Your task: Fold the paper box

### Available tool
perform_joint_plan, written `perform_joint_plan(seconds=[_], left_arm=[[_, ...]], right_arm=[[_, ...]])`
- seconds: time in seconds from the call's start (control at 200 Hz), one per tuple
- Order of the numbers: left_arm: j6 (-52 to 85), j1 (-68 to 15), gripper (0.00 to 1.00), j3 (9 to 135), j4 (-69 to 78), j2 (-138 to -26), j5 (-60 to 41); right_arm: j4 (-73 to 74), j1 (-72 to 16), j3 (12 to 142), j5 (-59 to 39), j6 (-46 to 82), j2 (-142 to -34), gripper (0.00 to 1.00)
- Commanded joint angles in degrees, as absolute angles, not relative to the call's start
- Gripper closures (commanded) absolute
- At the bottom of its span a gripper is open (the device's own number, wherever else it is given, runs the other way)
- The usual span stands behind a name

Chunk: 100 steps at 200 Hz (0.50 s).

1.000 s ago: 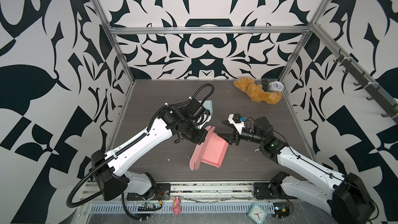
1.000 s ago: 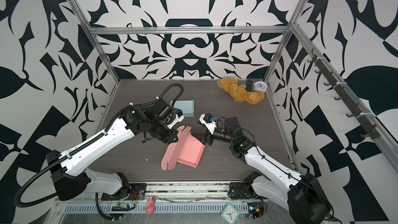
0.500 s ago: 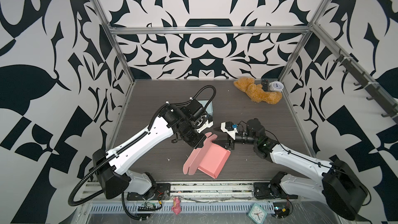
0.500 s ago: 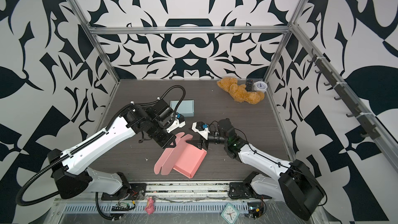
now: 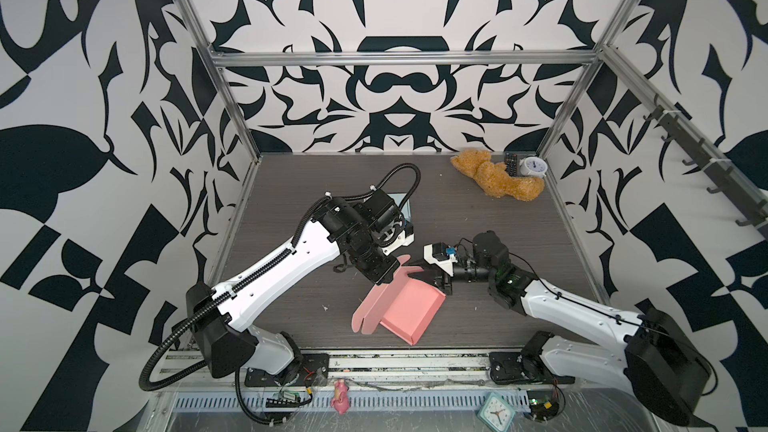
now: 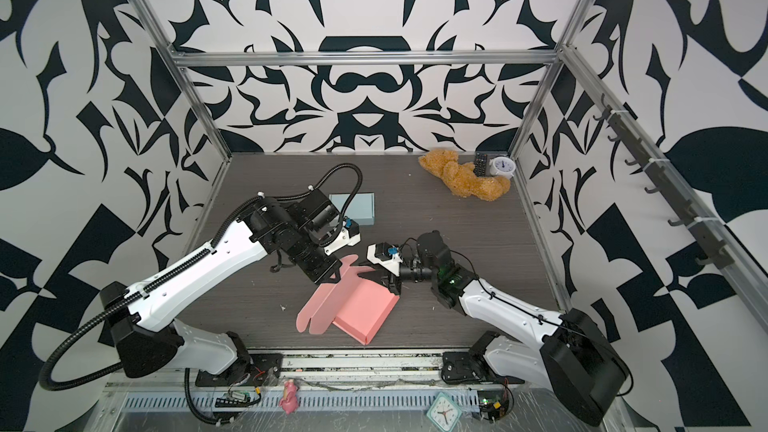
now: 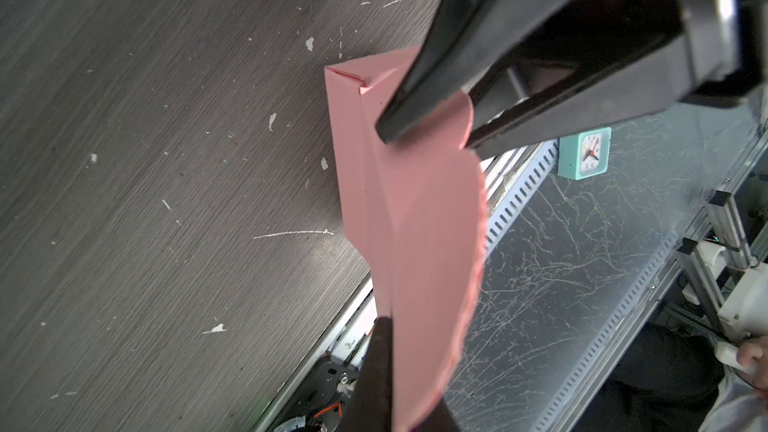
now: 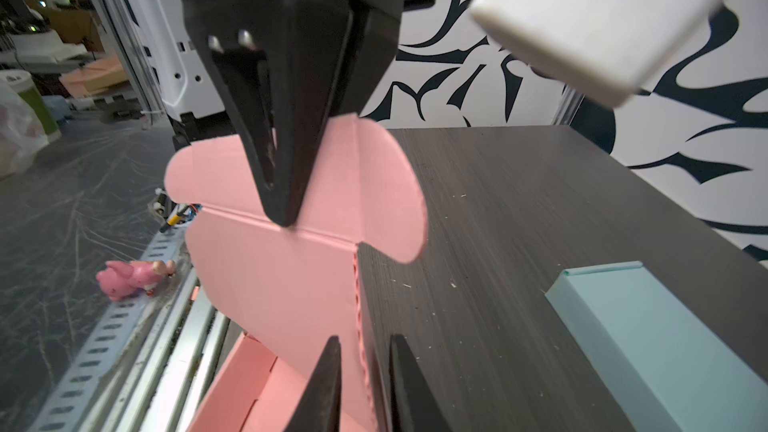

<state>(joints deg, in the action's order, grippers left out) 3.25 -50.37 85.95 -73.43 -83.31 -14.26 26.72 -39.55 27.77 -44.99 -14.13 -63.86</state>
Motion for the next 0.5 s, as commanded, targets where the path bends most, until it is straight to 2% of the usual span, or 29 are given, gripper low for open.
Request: perform_joint_plan(seconds=[0.0,0.17,0.41,0.495], left_arm=[[1.89,-50.25,0.92,88.39,-77.09,-84.44,-13.26],[1.57,-50.19,0.92,89.61,-77.15,-85.29,-12.29],[0.90,-50.10,0.89,89.58,-76.60,-85.57,-10.84],[0.87,-50.01,0.84,89.57,-76.37,-85.66,-10.10]], right_arm=[[26.63,-40.08,29.24,-45.80,-14.41,-62.70,0.83],[24.74,-40.31,29.71,-43.76,-15.72,-62.99,0.91],[25.22,-40.34,29.10,-41.24,-16.56,-62.34,0.99],[25.79,-40.35,28.48,-40.03,-17.13,-61.80,1.00]])
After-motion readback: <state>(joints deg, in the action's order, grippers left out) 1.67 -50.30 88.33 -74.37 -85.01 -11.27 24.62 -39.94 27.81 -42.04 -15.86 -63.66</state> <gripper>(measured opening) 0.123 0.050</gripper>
